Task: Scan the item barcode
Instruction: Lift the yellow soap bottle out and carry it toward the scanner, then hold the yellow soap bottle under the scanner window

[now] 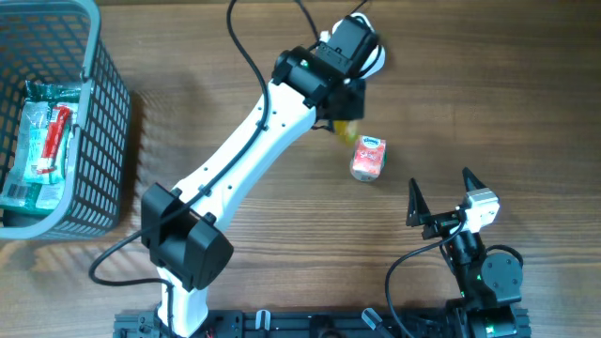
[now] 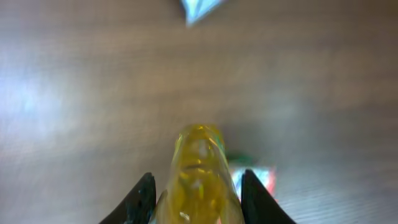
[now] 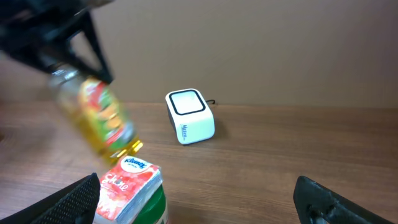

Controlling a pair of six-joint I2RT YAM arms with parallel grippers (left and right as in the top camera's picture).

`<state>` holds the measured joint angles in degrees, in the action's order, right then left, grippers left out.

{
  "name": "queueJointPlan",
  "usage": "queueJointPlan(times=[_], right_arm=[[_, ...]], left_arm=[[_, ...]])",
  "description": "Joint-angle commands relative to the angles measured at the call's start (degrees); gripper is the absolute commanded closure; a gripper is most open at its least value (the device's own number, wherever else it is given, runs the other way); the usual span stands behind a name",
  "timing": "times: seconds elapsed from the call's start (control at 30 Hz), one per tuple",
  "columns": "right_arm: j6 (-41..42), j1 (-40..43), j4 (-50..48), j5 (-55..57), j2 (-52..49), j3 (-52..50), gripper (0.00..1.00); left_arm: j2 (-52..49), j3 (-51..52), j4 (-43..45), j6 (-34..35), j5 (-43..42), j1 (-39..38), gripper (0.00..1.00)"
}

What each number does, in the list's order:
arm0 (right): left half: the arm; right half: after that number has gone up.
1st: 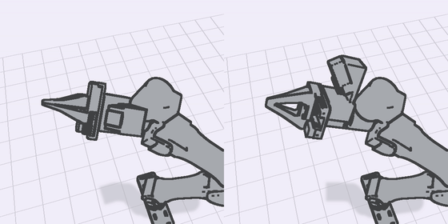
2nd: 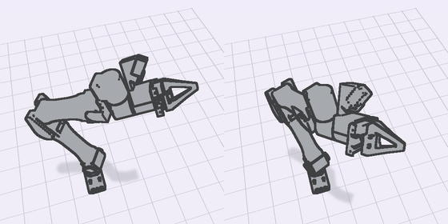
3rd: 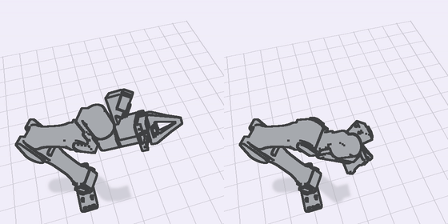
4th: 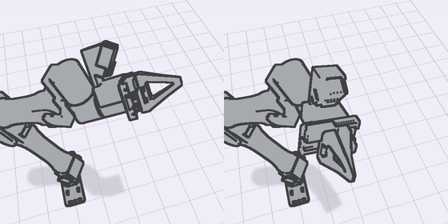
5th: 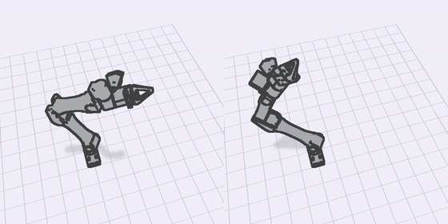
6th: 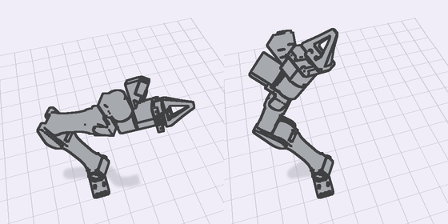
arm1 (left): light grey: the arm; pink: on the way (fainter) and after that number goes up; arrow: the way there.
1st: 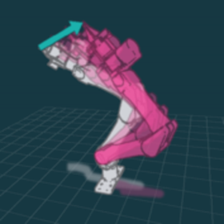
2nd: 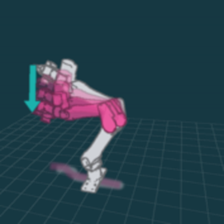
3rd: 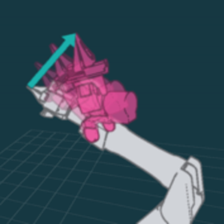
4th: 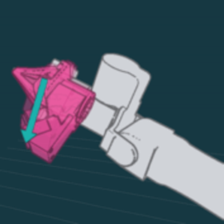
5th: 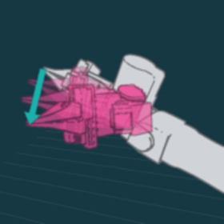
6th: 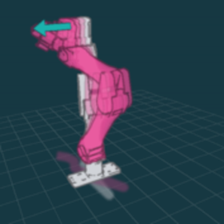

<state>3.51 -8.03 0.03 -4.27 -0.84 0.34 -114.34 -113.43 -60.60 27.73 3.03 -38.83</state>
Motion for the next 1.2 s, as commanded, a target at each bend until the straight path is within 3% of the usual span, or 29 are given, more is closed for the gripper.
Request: queueJointPlan(times=[0.0, 0.13, 0.5, 0.9, 1.17], right_arm=[[-0.48, 0.28, -0.15, -0.07, 0.24, -0.04, 0.00], [-0.48, 0.28, -0.15, -0.07, 0.24, -0.04, 0.00], [-0.48, 0.28, -0.15, -0.07, 0.24, -0.04, 0.00], [-0.48, 0.28, -0.15, -0.07, 0.24, -0.04, 0.00], [-0.48, 0.28, -0.15, -0.07, 0.24, -0.04, 0.00]], left_arm=[[-0.11, -0.92, 5.40, -0.28, 2.89, -0.28, 0.95], [-0.11, -0.92, 10.78, -0.26, 2.86, -1.62, 0.95], [-0.20, -0.92, 14.21, 1.73, 2.91, -9.35, 0.96], [-0.85, -0.92, 11.13, 1.97, 3.08, -15.19, 0.96], [-6.36, -0.92, 10.88, 1.92, 3.08, -16.31, 0.96]])
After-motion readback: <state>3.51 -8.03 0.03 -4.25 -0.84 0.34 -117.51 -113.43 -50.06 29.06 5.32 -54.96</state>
